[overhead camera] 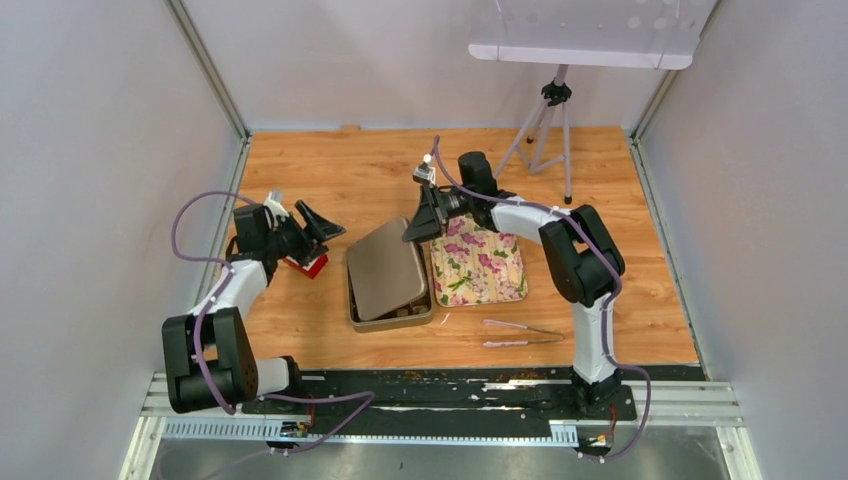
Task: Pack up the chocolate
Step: Close the box lid on the packing box.
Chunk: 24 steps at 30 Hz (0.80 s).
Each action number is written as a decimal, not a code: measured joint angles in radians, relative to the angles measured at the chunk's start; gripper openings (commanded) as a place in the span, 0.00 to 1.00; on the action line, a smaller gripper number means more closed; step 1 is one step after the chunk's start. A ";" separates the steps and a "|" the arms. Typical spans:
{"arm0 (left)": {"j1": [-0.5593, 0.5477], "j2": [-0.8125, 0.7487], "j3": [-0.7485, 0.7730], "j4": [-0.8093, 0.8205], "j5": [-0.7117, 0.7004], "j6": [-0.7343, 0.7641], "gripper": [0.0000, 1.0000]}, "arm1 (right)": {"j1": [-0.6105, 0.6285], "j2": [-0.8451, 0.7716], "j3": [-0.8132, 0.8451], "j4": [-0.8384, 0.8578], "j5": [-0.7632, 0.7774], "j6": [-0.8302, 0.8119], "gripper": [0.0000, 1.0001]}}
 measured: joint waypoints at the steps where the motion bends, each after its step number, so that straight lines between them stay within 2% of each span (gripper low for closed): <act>1: -0.011 -0.015 0.003 -0.019 -0.007 0.021 0.88 | -0.010 -0.003 -0.014 -0.056 0.006 -0.049 0.40; 4: -0.036 -0.044 0.003 -0.069 -0.029 0.069 0.88 | -0.038 -0.006 -0.066 -0.188 0.039 -0.151 0.45; 8: -0.078 -0.050 0.003 -0.142 -0.073 0.139 0.88 | -0.068 -0.013 -0.115 -0.401 0.116 -0.296 0.47; 17: -0.144 -0.091 -0.005 -0.267 -0.099 0.193 0.89 | -0.051 -0.046 -0.072 -0.674 0.331 -0.556 0.51; 24: -0.161 -0.093 -0.095 -0.292 -0.071 0.172 0.91 | 0.000 -0.064 -0.018 -0.823 0.547 -0.696 0.53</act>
